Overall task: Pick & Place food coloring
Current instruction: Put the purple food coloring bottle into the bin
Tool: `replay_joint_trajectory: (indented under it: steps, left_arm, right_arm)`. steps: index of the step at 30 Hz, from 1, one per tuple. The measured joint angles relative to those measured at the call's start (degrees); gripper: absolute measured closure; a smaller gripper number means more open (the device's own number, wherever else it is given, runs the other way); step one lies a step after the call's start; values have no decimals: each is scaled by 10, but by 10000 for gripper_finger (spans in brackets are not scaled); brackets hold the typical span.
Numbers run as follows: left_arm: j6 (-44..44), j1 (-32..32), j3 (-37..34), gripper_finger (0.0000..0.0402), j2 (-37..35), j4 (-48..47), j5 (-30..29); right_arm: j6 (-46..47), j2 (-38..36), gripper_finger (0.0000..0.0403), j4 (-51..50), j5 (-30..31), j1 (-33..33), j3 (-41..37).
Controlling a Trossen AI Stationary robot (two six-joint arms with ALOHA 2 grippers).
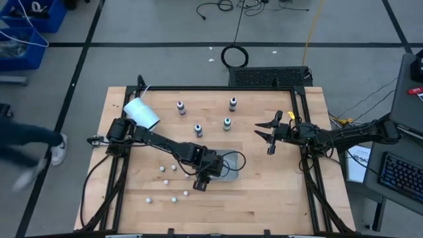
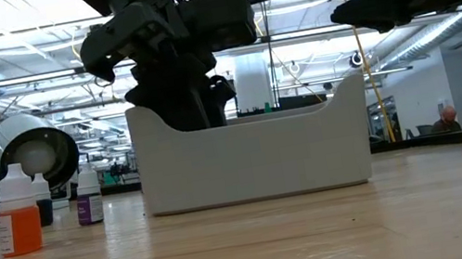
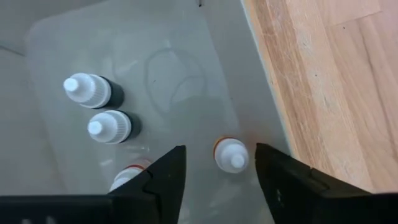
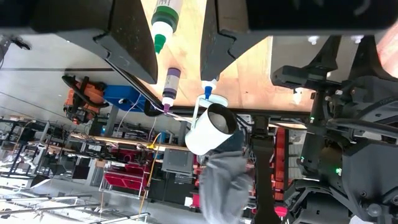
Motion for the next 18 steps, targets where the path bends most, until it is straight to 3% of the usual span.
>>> replay_joint_trajectory:
  steps: [7,18]
  left_arm:
    - [5,0,0,179,-16,-9,-2]
    - [-4,-1,0,178,-80,-53,-6]
  right_arm:
    - [0,0,289,-1,0,0,0]
    - [-1,0,289,-3,0,0,0]
